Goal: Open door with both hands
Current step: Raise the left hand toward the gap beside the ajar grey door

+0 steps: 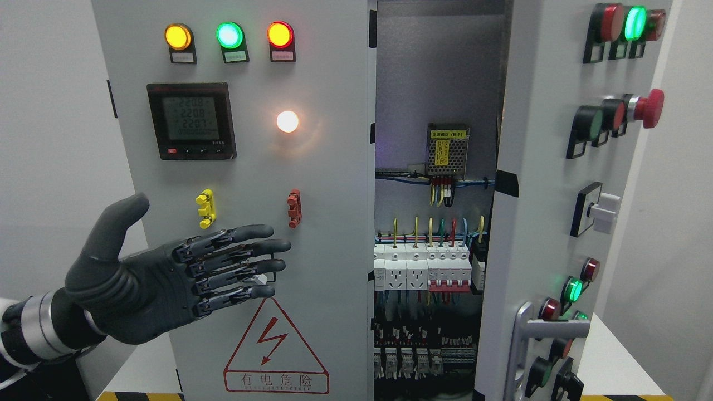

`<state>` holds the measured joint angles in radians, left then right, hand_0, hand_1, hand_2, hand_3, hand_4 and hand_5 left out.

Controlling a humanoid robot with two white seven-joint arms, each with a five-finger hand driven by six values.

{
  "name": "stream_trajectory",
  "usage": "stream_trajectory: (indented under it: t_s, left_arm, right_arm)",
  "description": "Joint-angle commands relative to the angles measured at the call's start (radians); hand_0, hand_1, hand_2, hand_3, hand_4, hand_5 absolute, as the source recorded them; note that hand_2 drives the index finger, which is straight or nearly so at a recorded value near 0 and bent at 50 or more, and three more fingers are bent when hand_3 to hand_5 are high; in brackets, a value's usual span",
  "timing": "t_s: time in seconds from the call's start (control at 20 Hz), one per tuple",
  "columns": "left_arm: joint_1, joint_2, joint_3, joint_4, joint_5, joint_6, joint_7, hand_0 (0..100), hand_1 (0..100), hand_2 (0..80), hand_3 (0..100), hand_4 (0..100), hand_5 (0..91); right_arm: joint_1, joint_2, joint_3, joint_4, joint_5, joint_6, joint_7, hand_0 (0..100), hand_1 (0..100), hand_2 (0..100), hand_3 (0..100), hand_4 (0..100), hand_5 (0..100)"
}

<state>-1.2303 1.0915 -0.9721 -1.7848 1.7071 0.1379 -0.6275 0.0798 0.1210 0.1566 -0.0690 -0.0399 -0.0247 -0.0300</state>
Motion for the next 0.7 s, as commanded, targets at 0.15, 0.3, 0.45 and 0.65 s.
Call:
stream_trajectory:
  t_s: [0.15, 0.3, 0.45, 0.65]
  left_arm:
    - [-0.313, -0.272, -0.422, 0.114, 0.083, 0.0, 0.023, 0, 0, 0.0, 0, 3, 0.0]
    - [-0.374, -0.363, -0.464, 0.154, 0.1, 0.0, 0.06, 0, 0, 0.0, 0, 3, 0.0]
    - [-0.4, -0.438, -0.464, 0.185, 0.1, 0.0, 0.075, 0, 0, 0.0, 0, 3, 0.0]
    - [-0.422, -0.528, -0.465, 0.244, 0.101, 0.0, 0.086, 0, 0, 0.0, 0, 3, 0.0]
  right_arm:
    - [0.0, 0.0, 0.0, 0.0, 0.0, 0.0, 0.001, 11, 0, 0, 0, 0, 0]
    - [0.0, 0.0, 0.0, 0.0, 0.0, 0.0, 0.001, 11, 0, 0, 0, 0, 0]
    - [0.0, 0.0, 0.0, 0.0, 0.0, 0.0, 0.001, 11, 0, 0, 0, 0, 0]
    - [0.0, 0.0, 0.0, 0.0, 0.0, 0.0, 0.001, 11, 0, 0, 0, 0, 0]
